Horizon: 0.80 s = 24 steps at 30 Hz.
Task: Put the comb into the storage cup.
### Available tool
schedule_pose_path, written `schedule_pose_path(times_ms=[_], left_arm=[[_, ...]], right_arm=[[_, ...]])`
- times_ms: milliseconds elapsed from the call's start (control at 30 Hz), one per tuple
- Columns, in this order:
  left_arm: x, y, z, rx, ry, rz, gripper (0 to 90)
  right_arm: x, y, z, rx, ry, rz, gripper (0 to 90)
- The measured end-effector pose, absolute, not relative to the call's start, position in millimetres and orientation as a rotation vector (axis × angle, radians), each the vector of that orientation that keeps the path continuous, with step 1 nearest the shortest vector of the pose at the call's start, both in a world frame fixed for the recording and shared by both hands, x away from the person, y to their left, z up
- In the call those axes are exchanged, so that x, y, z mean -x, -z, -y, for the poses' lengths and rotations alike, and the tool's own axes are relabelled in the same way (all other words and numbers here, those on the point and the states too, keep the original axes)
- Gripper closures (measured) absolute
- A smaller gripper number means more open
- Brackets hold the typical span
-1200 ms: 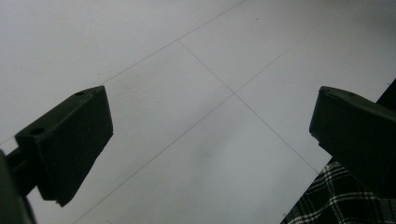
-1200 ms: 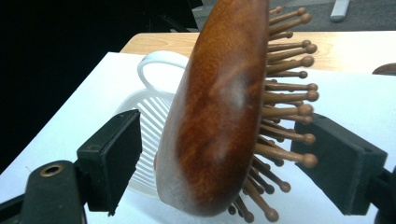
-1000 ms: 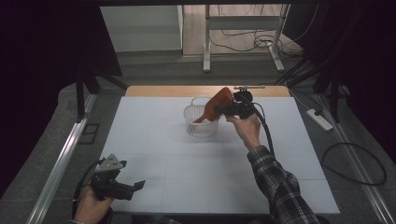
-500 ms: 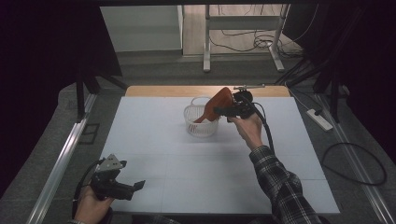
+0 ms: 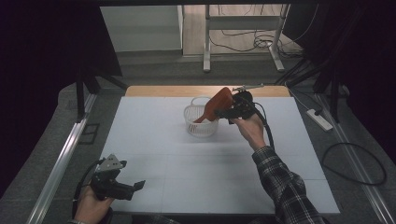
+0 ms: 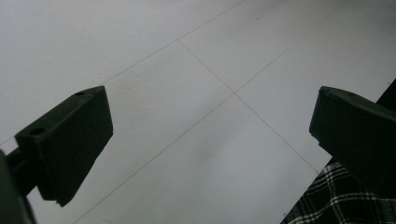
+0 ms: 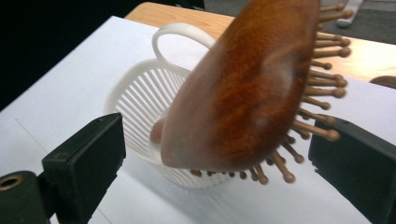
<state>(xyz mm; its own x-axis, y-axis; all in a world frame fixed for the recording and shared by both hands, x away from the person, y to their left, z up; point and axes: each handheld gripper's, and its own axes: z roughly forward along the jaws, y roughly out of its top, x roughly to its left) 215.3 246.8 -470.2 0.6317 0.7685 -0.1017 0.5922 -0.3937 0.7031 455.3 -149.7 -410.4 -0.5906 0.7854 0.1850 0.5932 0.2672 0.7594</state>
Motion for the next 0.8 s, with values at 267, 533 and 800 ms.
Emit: schedule_pose_path(times_ms=[267, 533, 800], left_arm=[[-215, 470, -247, -2.124, -0.310, -1.058, 0.4], [-215, 470, -247, -2.124, -0.310, -1.059, 0.4], [-215, 470, -247, -2.124, -0.311, -1.059, 0.5]], right_arm=[[-452, 408, 153, -1.285, -1.146, -2.293, 3.6], [-448, 406, 152, -1.263, -1.100, -2.307, 3.5], [-441, 402, 152, -1.218, -1.056, -2.316, 3.1]])
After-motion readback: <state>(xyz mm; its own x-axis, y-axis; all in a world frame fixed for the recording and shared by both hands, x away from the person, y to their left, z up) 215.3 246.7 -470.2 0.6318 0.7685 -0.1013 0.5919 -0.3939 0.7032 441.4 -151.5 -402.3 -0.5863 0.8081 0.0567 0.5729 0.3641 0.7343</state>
